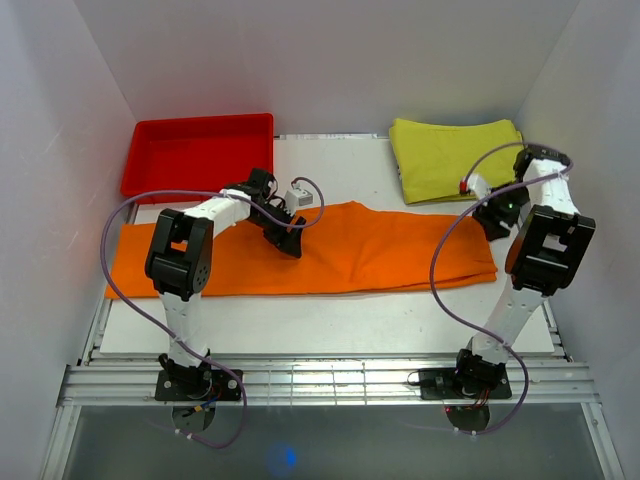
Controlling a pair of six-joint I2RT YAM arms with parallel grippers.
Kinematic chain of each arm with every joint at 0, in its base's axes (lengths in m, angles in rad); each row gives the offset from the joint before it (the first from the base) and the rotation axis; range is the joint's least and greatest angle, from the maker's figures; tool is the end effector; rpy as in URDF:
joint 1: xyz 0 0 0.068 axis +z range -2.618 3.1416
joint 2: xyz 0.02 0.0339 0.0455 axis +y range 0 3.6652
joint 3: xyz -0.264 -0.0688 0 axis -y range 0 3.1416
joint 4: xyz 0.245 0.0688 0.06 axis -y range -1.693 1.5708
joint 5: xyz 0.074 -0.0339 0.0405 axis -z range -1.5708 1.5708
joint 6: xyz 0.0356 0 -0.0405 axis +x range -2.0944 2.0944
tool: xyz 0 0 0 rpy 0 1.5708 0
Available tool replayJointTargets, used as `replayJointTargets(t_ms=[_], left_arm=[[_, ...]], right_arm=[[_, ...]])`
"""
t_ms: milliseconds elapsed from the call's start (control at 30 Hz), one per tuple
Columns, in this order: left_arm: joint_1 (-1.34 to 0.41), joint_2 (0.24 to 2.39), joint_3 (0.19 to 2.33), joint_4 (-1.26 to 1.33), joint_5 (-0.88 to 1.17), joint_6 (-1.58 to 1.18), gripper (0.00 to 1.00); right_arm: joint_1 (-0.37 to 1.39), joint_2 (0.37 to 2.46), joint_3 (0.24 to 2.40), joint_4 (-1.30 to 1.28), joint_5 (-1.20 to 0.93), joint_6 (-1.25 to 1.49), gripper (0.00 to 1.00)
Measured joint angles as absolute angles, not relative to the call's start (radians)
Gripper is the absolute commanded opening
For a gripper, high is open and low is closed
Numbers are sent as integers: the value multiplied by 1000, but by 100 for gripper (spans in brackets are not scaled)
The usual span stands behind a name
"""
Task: Fold and stack the trousers
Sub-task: Fold the trousers
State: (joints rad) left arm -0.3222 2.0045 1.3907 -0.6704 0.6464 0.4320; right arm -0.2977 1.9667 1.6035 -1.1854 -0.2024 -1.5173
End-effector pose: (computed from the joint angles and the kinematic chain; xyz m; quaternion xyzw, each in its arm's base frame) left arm 0.3676 -0.1453 0.1628 0.3878 0.8559 -0.3064 0.1525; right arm 0.3602 -0.1030 0.2173 -0.5707 0.8149 0.0535 0.0864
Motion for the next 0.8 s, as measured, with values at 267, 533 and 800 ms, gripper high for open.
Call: replayJointTargets(t_ms=[267, 533, 800], left_arm=[[-348, 2049, 1507, -712, 598, 416, 72], [-368, 2101, 1521, -627, 560, 418, 62], [-379, 1910, 1223, -508, 561, 518, 61]], right_arm=[[-113, 1998, 1849, -1108, -369, -1183, 47], [121, 2028, 1541, -957, -362, -965, 37], [102, 1779, 1128, -821, -342, -923, 31]])
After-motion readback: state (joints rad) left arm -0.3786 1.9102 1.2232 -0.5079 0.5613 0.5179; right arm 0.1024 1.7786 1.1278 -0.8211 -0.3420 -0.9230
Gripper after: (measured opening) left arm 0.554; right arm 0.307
